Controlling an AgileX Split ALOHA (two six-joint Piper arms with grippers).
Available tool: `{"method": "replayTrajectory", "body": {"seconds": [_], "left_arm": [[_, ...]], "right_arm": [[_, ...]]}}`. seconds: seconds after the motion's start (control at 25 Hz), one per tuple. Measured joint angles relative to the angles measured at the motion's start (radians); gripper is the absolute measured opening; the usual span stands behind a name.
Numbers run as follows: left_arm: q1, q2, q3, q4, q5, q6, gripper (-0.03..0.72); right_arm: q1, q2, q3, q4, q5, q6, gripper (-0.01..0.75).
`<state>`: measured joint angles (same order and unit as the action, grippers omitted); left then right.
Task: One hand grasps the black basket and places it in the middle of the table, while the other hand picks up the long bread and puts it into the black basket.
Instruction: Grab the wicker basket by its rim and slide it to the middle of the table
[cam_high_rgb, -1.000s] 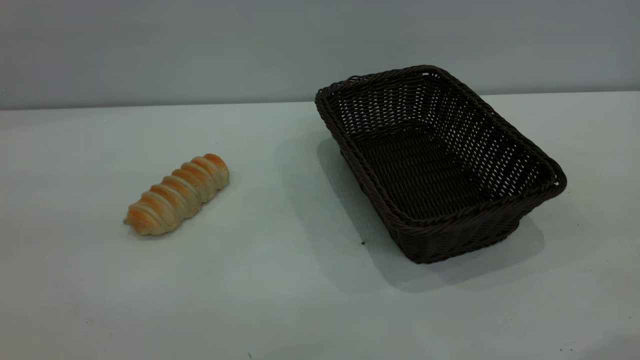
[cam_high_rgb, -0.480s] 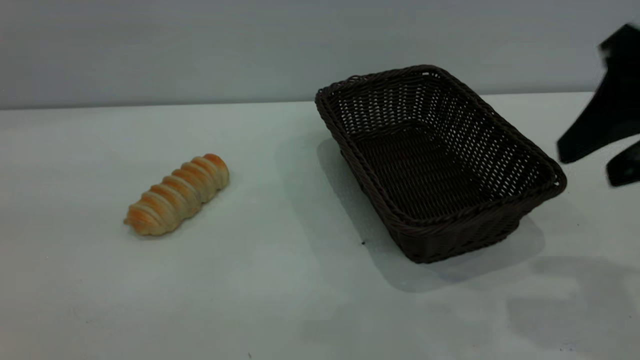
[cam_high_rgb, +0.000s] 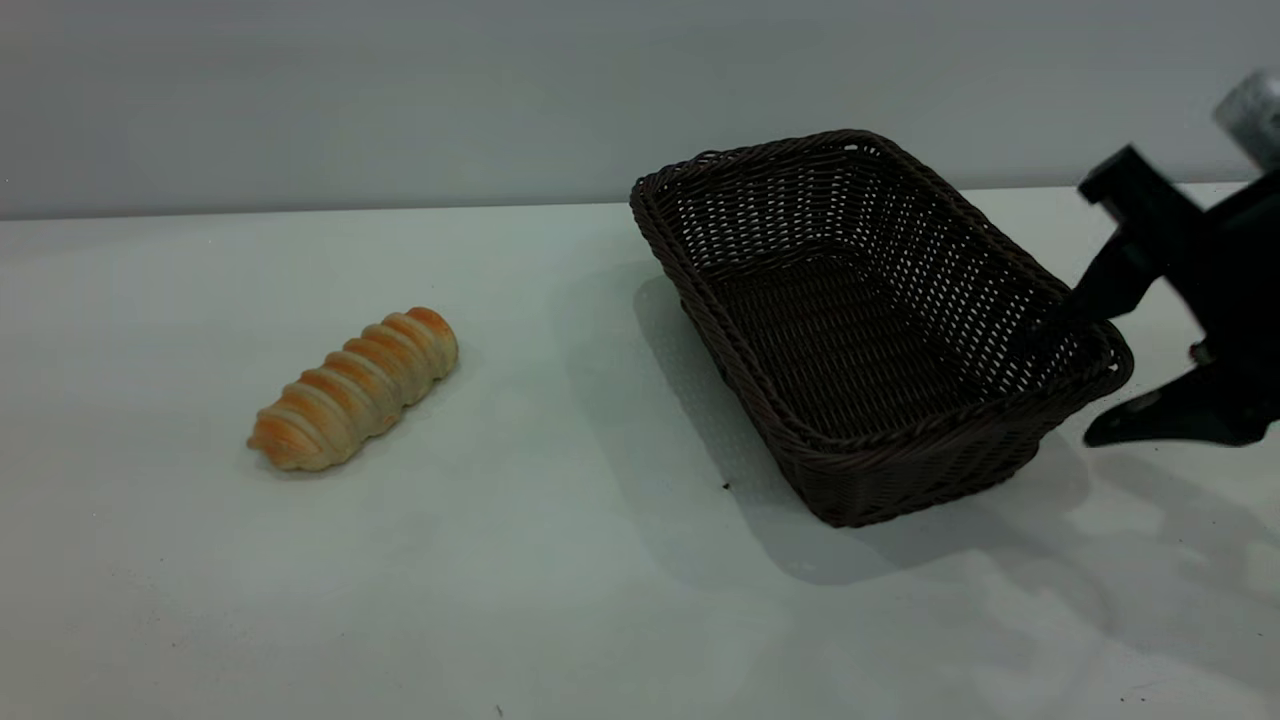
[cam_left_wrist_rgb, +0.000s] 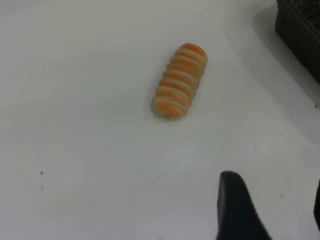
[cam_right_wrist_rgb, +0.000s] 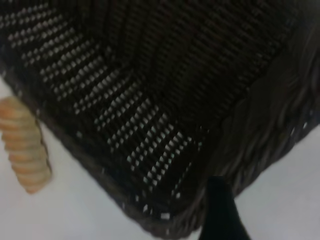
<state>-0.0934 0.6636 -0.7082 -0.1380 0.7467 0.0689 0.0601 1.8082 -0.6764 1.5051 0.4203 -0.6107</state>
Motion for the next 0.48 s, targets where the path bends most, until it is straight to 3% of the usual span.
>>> {"method": "replayTrajectory", "body": {"seconds": [0.24,0.48], "left_arm": [[0.000,0.000,0.000,0.000,-0.001,0.003,0.409],[0.000,0.000,0.000,-0.001,-0.001,0.003,0.409]], "right_arm": [[0.000,0.114,-0.019,0.192,-0.017,-0.144,0.511],[0.000,0.202,-0.085,0.260,-0.022,-0.181,0.495]]}}
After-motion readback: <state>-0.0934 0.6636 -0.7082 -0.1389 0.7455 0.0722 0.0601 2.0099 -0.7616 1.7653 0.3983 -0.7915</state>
